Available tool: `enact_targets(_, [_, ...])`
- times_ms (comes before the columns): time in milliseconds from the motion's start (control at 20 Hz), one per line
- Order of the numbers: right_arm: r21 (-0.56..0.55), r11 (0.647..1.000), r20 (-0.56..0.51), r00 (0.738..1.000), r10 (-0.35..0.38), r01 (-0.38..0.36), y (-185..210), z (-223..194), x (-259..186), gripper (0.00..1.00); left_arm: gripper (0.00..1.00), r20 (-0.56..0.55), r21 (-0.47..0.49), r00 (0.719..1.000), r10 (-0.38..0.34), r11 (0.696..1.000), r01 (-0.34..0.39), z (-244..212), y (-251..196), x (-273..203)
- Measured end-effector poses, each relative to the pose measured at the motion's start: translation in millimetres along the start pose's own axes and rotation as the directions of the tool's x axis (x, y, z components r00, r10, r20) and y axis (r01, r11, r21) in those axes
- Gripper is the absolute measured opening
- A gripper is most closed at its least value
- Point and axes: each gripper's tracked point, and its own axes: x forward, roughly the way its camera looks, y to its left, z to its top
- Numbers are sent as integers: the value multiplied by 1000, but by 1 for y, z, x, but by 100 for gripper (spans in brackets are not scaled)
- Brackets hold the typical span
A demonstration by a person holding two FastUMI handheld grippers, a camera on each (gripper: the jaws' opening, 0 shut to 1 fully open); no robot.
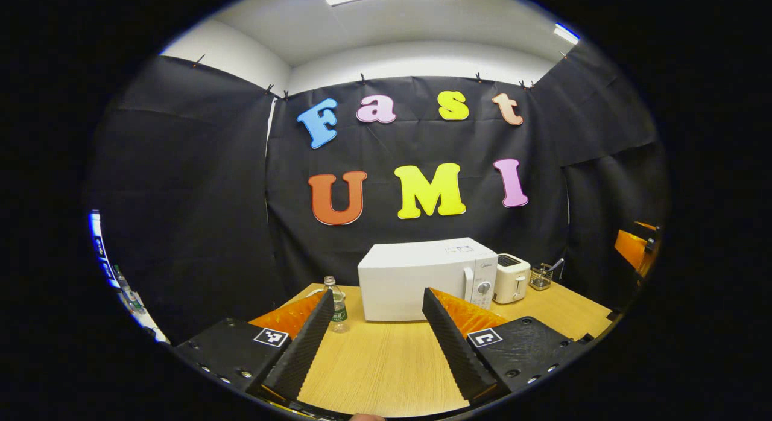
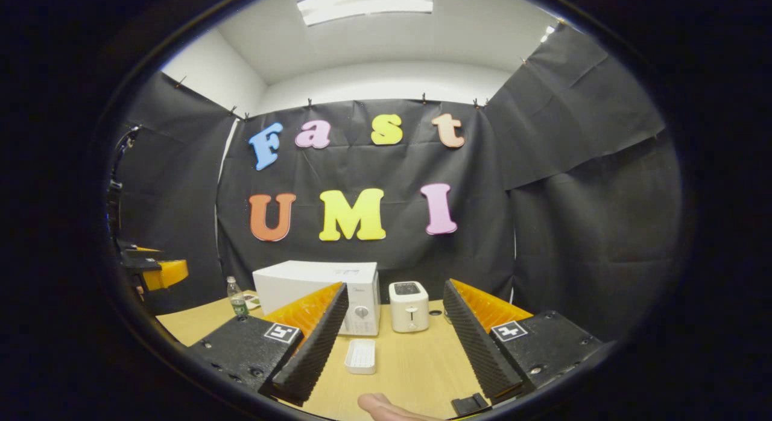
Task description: Open the microwave oven with the left hand, put the food in, and close the microwave oven.
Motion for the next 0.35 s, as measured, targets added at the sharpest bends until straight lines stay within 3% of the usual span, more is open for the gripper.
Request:
enact_targets(100, [-7, 1000, 11, 1000, 0, 0, 1, 8, -4, 90, 92, 25, -8, 1000, -15, 1000, 16, 12, -7, -12])
enact_targets(150, [-12, 1000, 17, 1000, 0, 0, 1, 12, -6, 90, 100, 35, -8, 999, -13, 1000, 14, 18, -6, -15])
enact_targets(200, [-17, 1000, 19, 1000, 0, 0, 1, 15, -7, 100, 84, 49, -1, 999, -13, 1000, 13, 25, -7, -19])
enact_targets(250, [-22, 1000, 22, 1000, 2, -1, 3, 18, -8, 100, 95, 59, 7, 998, -15, 1000, 15, 31, -8, -19])
enact_targets(350, [-31, 999, 33, 999, 6, -5, 5, 26, -11, 100, 95, 80, 20, 996, -27, 999, 25, 41, -13, -25])
